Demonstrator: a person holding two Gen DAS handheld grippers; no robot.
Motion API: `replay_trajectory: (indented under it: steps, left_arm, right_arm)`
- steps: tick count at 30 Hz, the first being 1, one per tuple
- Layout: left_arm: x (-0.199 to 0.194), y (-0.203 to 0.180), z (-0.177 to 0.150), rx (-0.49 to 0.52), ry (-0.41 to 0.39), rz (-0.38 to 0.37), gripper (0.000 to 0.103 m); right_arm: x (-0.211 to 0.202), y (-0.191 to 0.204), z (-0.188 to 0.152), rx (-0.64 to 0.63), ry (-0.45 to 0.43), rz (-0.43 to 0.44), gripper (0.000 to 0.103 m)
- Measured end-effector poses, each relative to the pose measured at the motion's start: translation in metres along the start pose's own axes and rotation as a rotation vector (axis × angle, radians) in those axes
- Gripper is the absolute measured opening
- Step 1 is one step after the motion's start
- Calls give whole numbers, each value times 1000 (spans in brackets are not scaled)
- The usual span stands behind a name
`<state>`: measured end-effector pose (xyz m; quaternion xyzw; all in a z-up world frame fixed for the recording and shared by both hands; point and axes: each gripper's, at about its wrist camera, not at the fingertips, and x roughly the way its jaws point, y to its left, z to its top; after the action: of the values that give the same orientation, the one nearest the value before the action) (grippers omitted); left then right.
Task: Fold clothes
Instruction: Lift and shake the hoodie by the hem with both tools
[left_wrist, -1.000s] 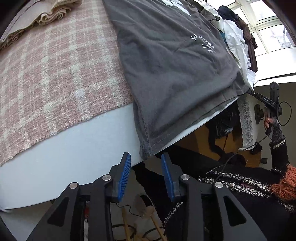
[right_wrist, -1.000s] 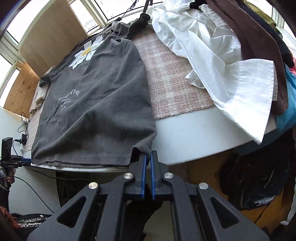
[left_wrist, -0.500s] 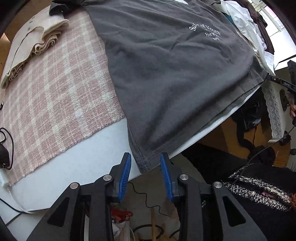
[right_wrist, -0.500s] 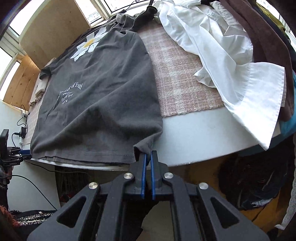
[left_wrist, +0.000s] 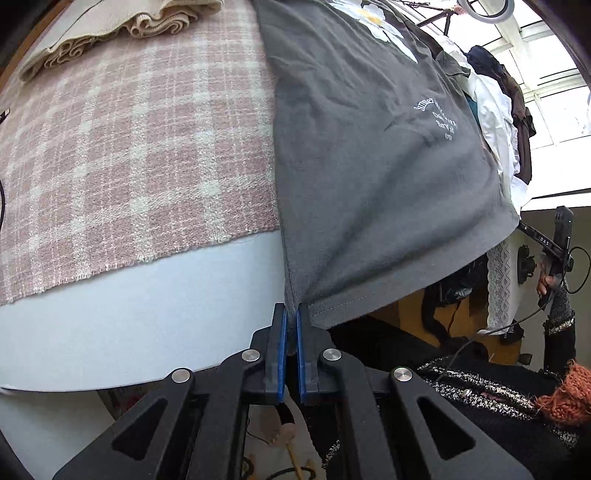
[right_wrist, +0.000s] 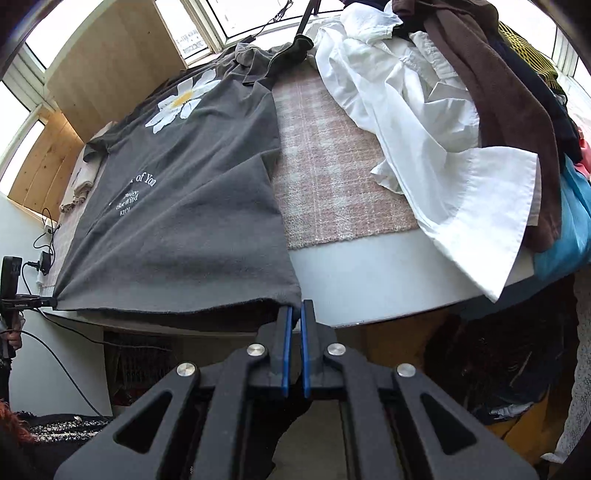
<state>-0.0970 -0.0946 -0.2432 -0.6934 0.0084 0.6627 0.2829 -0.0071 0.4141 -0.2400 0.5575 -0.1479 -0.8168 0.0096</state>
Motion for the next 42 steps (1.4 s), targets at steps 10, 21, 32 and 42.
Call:
replay_trajectory:
  steps: [10, 21, 32, 42]
  left_arm:
    - [3, -7, 0, -38, 7, -39, 4]
    - [-157, -3, 176, -38, -352, -44, 4]
    - [-300, -49, 150, 113, -448, 65, 4]
    - [-36, 34, 45, -55, 86, -28, 4]
  right_arm:
    - [0, -4, -2, 11, 2, -3, 4]
    - [-68, 48, 210, -119, -192, 32, 3]
    - [-217, 118, 241, -366, -260, -82, 3]
    - [-14, 21, 57, -177, 208, -50, 3]
